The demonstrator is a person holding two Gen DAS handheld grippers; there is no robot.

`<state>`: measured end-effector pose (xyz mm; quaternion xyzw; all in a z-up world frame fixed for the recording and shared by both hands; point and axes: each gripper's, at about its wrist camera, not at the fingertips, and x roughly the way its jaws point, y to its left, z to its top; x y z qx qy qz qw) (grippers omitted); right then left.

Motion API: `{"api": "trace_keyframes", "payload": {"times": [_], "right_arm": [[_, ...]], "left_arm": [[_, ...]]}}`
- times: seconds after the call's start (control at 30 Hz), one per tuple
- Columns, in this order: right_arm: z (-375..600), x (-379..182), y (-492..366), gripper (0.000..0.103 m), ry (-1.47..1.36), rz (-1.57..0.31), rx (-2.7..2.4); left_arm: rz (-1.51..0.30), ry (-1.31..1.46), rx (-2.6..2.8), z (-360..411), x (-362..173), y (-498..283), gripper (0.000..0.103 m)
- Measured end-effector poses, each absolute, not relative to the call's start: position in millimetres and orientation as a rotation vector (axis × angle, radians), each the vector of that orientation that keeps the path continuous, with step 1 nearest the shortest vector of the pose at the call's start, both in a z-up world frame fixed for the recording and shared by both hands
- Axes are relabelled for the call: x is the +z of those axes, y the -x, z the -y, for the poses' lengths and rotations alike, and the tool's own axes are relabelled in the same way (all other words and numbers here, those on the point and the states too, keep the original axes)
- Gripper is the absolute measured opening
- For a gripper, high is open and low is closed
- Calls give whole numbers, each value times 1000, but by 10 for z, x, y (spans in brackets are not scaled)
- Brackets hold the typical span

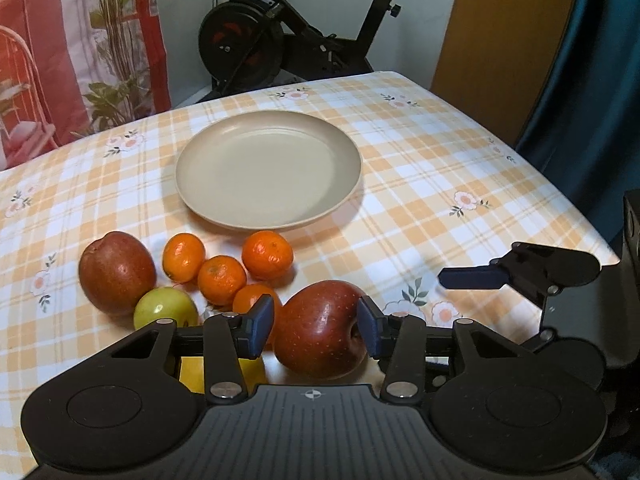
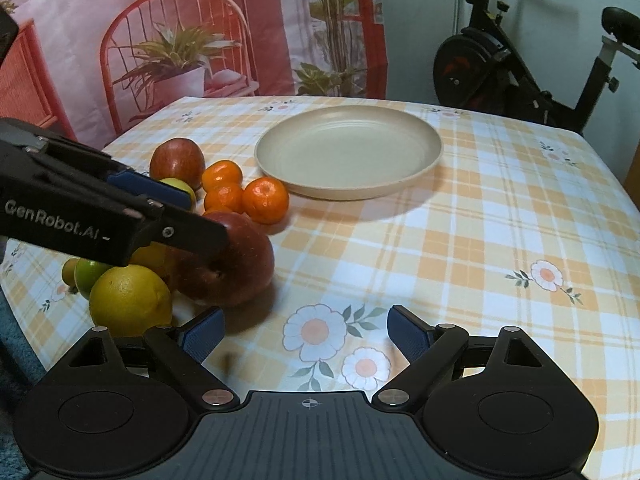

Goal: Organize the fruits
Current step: 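Close the left tool around the large red apple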

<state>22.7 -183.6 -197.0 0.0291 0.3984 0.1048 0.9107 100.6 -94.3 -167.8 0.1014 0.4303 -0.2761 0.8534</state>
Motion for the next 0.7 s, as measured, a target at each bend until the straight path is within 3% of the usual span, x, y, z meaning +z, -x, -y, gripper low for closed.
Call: {"api": "trace_keyframes", "payload": {"times": [0.7], "right_arm": [[1562,-1913,-584,77,18,-768,388]], "left_arm": [[-950,3,-515,643,-1715,-1356,48]]}}
